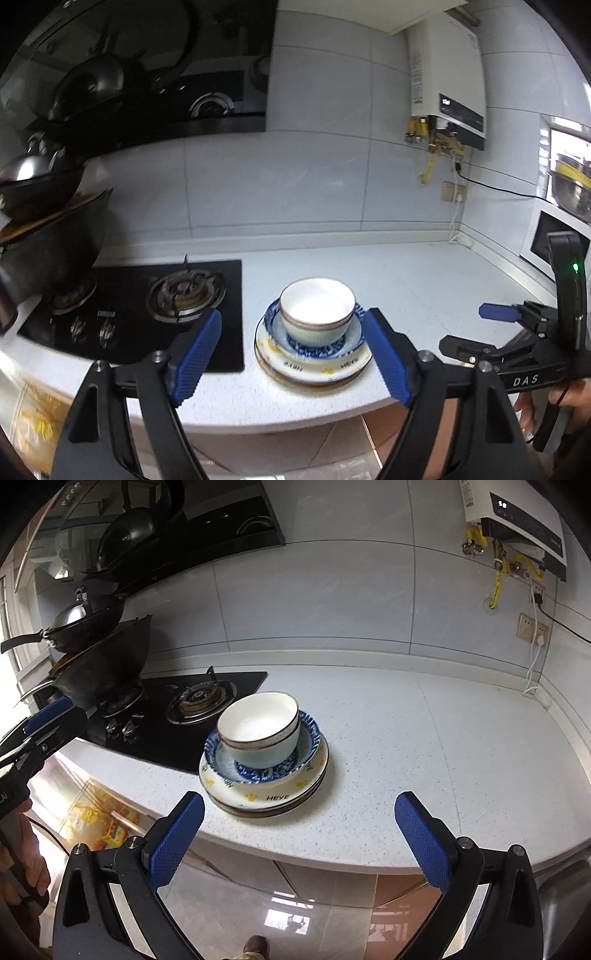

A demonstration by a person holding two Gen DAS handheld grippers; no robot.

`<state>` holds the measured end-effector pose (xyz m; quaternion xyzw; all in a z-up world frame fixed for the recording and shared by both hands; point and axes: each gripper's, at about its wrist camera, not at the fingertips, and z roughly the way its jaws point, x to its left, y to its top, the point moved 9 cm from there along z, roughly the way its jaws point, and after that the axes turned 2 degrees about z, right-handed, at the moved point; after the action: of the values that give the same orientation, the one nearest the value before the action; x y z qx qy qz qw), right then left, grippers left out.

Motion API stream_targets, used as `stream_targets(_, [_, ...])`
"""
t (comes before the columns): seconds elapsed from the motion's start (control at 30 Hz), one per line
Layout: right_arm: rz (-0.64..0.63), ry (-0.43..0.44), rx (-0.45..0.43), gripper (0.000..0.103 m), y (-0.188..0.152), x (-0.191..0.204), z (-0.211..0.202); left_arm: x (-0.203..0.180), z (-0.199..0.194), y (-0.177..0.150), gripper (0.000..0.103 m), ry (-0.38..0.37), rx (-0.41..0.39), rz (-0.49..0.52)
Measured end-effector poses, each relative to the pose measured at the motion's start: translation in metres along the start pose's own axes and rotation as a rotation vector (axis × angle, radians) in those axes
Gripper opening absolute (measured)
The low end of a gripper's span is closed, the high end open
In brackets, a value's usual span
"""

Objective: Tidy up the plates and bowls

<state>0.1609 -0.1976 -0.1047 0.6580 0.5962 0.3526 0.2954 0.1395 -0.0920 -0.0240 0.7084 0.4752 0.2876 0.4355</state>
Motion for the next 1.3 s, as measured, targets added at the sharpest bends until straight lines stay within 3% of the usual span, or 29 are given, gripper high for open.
stream_targets(0.2, [0.003, 0.039, 0.011, 0.102, -0.015, 0.009, -0.009, 0.025, -0.017, -0.015, 0.079, 0.133, 0.064, -0.093])
stream_targets(0.53, [0.03, -0.03, -0.013, 0.102, -0.019, 0.032, -0.033, 0.051, -0.049, -0.011, 0.079, 0.083, 0.032, -0.057])
stream_targets(0.93, [0.104, -0.136, -0.055, 0.102, -0.033, 0.058, -0.067, 0.081, -0.07, -0.036, 0.079, -0.022, 0.09, -0.017])
stream_targets(1.3, [0.16, -0.149, -0.058, 0.102, -0.038, 0.032, -0.086, 0.088, -0.088, -0.038, 0.079, 0.066, 0.066, -0.009])
